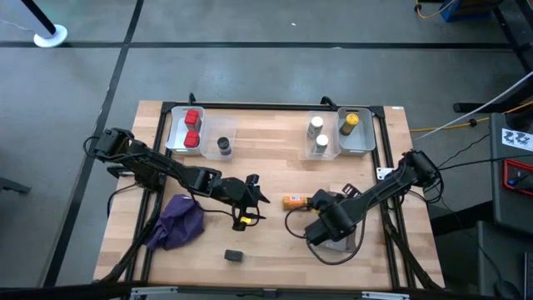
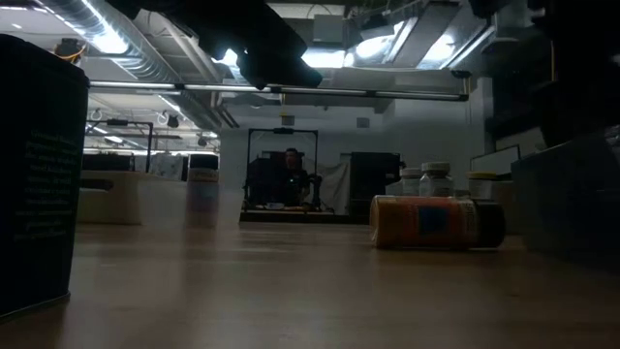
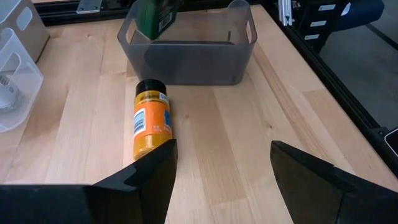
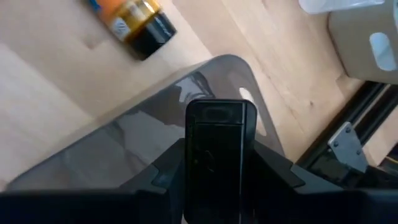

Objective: Sort spices by type
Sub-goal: Put the right green seasoning can into the black bin

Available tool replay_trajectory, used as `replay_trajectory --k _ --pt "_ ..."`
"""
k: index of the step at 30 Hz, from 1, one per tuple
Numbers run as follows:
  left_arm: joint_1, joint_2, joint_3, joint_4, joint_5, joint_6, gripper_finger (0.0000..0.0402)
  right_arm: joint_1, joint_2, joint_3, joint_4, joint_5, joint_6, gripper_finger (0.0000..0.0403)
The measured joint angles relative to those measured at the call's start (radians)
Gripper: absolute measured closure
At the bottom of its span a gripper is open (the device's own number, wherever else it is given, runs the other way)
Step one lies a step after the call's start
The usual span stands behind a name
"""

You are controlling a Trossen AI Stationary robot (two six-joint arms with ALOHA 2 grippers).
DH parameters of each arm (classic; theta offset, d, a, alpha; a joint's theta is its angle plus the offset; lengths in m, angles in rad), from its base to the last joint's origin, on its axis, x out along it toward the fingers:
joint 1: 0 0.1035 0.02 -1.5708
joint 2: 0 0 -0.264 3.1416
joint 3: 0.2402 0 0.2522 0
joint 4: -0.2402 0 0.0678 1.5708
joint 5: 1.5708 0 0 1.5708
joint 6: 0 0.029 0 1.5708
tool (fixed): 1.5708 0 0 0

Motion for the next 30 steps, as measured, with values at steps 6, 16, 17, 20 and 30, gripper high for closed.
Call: replay_trajectory --k 6,16,17,20,30 --pt "0.000 0.000 0.000 0.000 0.000 -0.003 0.0160 0.000 0.000 -0.109 0.105 0.001 -0.005 0.0269" --pt "-0.001 0.000 0.000 0.000 0.000 -0.011 0.0160 -0.001 0.000 -0.251 0.272 0.001 -0.014 0.0269" --pt "-0.001 0.000 0.000 0.000 0.000 -0.011 0.0160 -0.001 0.000 -0.255 0.275 0.003 -0.013 0.0267" --pt "-0.001 0.000 0.000 0.001 0.000 -0.011 0.0160 -0.001 0.000 -0.259 0.279 0.003 -0.012 0.0251" --pt "-0.001 0.000 0.000 0.001 0.000 -0.011 0.0160 -0.001 0.000 -0.260 0.283 -0.076 -0.011 0.0202"
